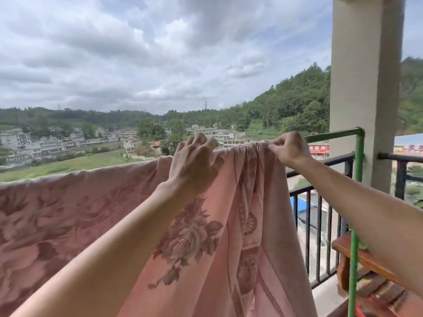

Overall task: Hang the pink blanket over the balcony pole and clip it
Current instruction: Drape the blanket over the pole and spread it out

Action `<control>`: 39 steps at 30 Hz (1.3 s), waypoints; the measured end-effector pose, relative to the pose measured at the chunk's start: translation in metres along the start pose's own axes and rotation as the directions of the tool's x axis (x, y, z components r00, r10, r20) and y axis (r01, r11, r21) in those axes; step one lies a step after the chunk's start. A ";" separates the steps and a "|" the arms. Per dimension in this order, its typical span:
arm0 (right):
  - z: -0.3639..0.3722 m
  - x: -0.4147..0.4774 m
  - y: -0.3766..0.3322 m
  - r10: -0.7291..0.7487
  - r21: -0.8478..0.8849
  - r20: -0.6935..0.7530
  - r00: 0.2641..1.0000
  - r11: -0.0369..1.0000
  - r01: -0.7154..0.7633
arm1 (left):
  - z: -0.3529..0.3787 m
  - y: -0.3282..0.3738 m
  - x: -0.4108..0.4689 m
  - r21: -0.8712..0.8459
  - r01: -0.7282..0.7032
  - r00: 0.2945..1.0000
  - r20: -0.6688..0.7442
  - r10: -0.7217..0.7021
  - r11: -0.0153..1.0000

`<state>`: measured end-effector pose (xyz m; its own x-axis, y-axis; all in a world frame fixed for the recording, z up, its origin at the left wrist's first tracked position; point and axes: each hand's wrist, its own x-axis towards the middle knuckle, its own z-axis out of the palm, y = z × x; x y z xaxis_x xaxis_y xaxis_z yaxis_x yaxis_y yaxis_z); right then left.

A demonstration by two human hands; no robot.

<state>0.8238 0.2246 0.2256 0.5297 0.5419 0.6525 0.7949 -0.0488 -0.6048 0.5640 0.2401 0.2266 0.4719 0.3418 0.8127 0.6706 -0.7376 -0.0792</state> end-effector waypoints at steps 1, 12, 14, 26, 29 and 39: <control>-0.004 0.011 0.003 -0.045 -0.024 -0.028 0.999 0.999 0.044 | 0.012 0.006 0.010 0.010 0.024 0.999 0.025 -0.024 1.000; -0.021 0.200 0.113 0.102 0.058 -0.108 0.989 0.994 -0.096 | 0.048 0.012 0.021 0.349 0.244 0.970 -0.088 -0.228 0.905; -0.009 0.182 0.103 -0.046 -0.131 0.067 0.997 0.990 0.054 | 0.051 0.022 0.025 0.322 0.310 0.951 -0.105 -0.292 0.895; 0.002 0.131 0.121 -0.730 0.007 0.208 0.651 0.666 0.746 | 0.062 0.028 0.043 0.323 0.445 0.891 -0.064 -0.450 0.835; -0.005 0.150 0.148 -0.623 -0.063 0.168 0.764 0.766 0.639 | 0.062 0.026 0.042 0.368 0.452 0.883 -0.059 -0.465 0.812; -0.020 0.141 0.197 -0.278 -0.160 -0.116 0.954 0.953 0.259 | 0.125 0.113 0.095 0.126 0.178 0.980 0.068 -0.188 0.976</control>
<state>1.0610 0.2746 0.2074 0.3182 0.4331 0.8433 0.9415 -0.0404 -0.3345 0.7559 0.2619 0.2227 0.3755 0.5128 0.7720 0.8105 -0.5857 -0.0052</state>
